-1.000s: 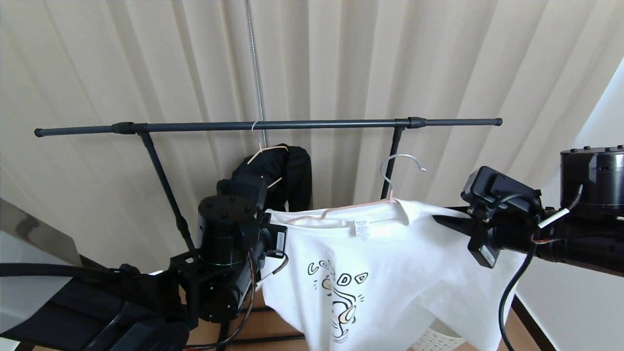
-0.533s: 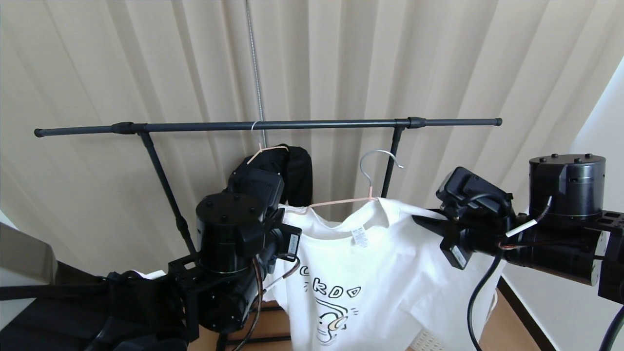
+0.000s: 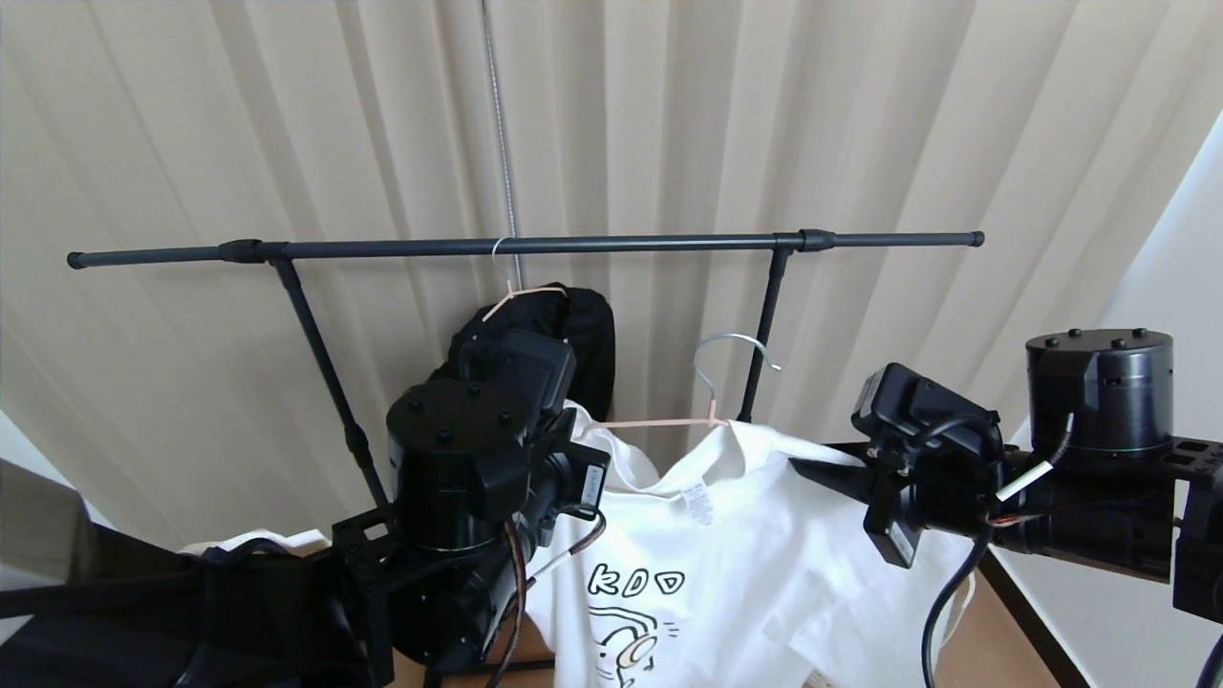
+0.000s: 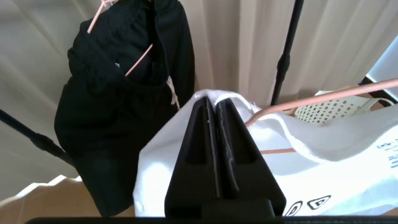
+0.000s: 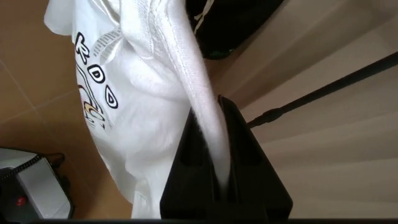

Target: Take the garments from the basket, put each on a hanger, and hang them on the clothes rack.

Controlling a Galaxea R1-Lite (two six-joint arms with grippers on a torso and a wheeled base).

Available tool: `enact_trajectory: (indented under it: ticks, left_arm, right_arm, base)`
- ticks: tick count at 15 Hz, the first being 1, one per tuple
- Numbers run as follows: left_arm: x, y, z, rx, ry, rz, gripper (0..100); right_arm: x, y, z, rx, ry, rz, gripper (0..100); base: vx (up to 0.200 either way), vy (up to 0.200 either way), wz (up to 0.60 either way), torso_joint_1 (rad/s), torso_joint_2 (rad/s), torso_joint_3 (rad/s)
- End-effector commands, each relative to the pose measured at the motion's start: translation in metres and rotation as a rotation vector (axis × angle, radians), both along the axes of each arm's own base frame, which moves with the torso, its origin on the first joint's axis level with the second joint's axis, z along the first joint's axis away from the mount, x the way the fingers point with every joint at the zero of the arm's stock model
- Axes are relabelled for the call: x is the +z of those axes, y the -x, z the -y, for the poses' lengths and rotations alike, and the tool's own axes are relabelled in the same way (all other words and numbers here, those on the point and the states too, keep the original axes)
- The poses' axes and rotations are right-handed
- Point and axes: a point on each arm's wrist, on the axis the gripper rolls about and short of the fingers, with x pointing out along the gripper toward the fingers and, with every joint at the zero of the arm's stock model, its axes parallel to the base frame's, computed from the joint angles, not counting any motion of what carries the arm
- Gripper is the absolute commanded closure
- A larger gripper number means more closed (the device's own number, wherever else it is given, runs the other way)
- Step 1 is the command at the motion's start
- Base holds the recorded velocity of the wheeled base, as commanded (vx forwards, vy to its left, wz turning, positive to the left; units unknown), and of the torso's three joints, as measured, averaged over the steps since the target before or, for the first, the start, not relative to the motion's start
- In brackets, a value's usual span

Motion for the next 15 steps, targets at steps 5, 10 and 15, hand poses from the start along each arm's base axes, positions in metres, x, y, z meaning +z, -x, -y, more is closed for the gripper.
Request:
enact_trajectory:
  ticks: [5, 10, 15]
  left_arm:
    - [0.015, 0.013, 0.009, -0.05, 0.037, 0.034, 100]
    - [0.034, 0.016, 0.012, -0.066, 0.059, 0.068, 100]
    - [0.039, 0.019, 0.015, -0.08, 0.066, 0.074, 100]
  right_arm:
    - [-0.031, -0.017, -0.03, 0.025, -0.046, -0.062, 100]
    - [-0.046, -0.028, -0.043, 0.001, -0.167, -0.064, 100]
    - [-0.05, -0.033, -0.047, -0.007, -0.207, -0.048, 100]
  base:
    - [0.0, 0.0, 0.0, 0.0, 0.0, 0.0]
    - [0.0, 0.0, 0.0, 0.0, 0.0, 0.0]
    - [0.0, 0.0, 0.0, 0.0, 0.0, 0.0]
